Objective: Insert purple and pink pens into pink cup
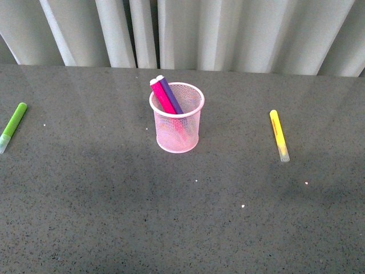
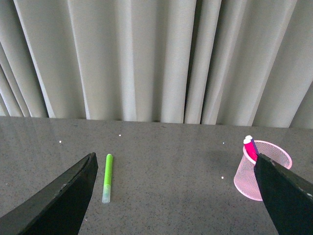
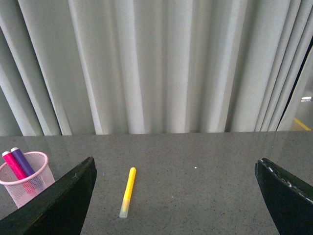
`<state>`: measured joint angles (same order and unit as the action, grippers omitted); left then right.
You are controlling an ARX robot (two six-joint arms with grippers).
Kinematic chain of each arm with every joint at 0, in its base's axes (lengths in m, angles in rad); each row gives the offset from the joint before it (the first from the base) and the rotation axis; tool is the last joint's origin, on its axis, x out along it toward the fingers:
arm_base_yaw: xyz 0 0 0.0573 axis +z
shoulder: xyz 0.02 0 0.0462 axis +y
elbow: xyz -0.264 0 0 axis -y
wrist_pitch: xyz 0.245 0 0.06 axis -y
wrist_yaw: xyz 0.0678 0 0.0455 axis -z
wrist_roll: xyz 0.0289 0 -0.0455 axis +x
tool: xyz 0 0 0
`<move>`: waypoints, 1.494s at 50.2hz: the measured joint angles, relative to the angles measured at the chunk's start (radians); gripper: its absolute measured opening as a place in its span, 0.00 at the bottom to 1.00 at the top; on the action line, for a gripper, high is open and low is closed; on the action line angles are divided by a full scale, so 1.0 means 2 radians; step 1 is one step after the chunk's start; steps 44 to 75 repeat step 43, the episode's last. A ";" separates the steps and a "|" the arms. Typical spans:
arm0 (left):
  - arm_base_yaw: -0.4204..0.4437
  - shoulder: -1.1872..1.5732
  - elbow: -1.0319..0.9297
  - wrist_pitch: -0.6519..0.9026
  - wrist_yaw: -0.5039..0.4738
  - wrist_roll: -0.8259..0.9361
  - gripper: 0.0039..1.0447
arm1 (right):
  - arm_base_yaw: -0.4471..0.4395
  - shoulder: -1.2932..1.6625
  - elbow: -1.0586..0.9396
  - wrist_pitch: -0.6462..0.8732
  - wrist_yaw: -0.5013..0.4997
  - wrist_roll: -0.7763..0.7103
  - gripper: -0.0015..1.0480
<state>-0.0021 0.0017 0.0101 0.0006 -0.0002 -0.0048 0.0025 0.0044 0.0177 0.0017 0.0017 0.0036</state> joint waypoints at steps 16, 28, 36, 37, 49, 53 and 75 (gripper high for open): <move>0.000 0.000 0.000 0.000 0.000 0.000 0.94 | 0.000 0.000 0.000 0.000 0.000 0.000 0.93; 0.000 0.000 0.000 0.000 0.000 0.000 0.94 | 0.000 0.000 0.000 0.000 0.000 0.000 0.93; 0.000 0.000 0.000 0.000 0.000 0.000 0.94 | 0.000 0.000 0.000 0.000 0.000 0.000 0.93; 0.000 0.000 0.000 0.000 0.000 0.000 0.94 | 0.000 0.000 0.000 0.000 0.000 0.000 0.93; 0.000 0.000 0.000 0.000 0.000 0.000 0.94 | 0.000 0.000 0.000 0.000 0.000 0.000 0.93; 0.000 0.000 0.000 0.000 0.000 0.000 0.94 | 0.000 0.000 0.000 0.000 0.000 0.000 0.93; 0.000 0.000 0.000 0.000 0.000 0.000 0.94 | 0.000 0.000 0.000 0.000 0.000 0.000 0.93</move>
